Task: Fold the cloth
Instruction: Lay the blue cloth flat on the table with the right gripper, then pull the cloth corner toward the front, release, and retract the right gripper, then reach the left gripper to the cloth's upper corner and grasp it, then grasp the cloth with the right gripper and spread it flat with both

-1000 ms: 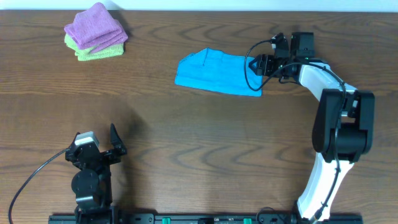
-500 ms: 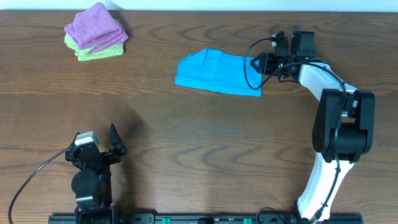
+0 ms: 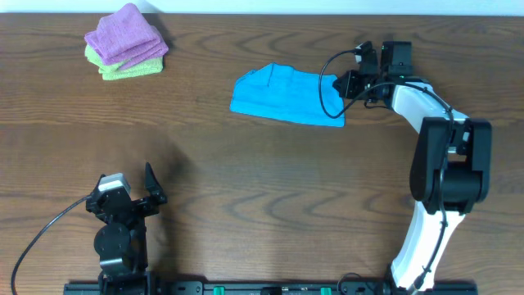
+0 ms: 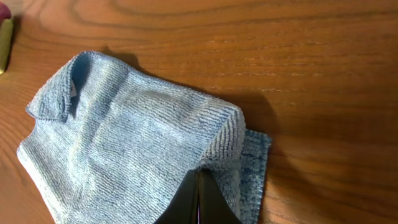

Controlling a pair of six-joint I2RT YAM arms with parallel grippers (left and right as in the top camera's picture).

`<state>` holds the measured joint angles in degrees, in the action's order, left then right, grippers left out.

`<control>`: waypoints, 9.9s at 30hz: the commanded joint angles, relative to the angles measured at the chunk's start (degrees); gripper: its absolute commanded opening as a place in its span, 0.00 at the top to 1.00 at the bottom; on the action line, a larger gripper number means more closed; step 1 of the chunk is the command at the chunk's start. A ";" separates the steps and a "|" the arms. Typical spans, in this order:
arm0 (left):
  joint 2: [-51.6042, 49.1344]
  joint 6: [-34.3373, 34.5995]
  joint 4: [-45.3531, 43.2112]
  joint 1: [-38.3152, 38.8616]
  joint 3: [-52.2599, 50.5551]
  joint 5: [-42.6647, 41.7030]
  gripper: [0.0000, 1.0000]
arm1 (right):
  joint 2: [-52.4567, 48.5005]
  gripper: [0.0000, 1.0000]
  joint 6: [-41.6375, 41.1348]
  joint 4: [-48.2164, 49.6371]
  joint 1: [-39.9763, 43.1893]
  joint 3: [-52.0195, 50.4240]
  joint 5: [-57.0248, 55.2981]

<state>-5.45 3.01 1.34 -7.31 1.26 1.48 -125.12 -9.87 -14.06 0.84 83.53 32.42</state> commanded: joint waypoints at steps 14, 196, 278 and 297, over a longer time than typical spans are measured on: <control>0.35 0.20 2.93 -0.17 -0.98 0.44 0.04 | 8.52 0.98 3.30 -6.69 -0.61 0.74 8.31; -114.97 33.83 18.27 37.07 86.75 -26.58 0.09 | 96.02 0.01 12.98 -71.01 -11.85 -3.67 -35.50; -105.90 23.98 36.72 36.59 88.28 -20.33 0.94 | 50.58 0.98 11.45 -30.34 -11.56 -18.86 -20.76; -105.83 23.98 47.56 38.47 88.26 -20.52 0.94 | 23.76 0.98 11.23 -9.70 -10.95 -18.86 -12.90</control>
<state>-111.74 28.01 47.90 30.30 88.79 -19.46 -98.35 1.30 -24.12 -10.87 64.64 18.85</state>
